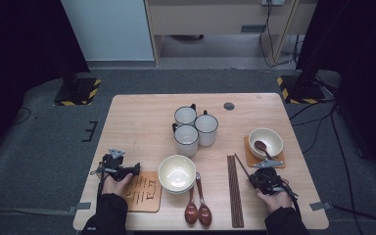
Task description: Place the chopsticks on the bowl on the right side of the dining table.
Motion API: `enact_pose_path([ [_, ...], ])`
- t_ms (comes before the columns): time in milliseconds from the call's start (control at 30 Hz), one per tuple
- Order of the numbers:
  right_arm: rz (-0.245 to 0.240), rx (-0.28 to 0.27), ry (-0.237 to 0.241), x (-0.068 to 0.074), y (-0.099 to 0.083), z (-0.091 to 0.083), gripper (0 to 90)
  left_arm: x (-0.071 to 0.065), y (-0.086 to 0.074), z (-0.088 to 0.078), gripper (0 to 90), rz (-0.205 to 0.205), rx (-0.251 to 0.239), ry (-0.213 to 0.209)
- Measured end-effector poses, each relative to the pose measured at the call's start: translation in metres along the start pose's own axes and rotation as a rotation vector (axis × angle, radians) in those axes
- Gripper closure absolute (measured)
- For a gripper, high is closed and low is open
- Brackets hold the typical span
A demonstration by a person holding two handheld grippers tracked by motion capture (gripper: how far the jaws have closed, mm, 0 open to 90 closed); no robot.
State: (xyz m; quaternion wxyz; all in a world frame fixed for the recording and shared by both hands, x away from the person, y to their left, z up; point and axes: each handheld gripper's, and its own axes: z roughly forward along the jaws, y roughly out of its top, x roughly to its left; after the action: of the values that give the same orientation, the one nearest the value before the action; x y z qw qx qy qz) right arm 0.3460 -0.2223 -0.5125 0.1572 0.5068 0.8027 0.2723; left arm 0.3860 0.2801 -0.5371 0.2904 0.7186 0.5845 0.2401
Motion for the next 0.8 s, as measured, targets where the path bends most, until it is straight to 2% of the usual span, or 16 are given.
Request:
enact_pose_path([
  [400,-0.015,0.001,0.002,0.001,0.002,0.003,83.2,0.0,0.0,0.0,0.0,0.0,0.0,0.0],
  [500,-0.023,-0.025,0.002,0.001,0.002,0.0,79.9,0.0,0.0,0.0,0.0,0.0,0.0,0.0],
  [800,0.004,-0.081,-0.005,0.001,-0.003,-0.016,75.1,0.0,0.0,0.0,0.0,0.0,0.0,0.0],
])
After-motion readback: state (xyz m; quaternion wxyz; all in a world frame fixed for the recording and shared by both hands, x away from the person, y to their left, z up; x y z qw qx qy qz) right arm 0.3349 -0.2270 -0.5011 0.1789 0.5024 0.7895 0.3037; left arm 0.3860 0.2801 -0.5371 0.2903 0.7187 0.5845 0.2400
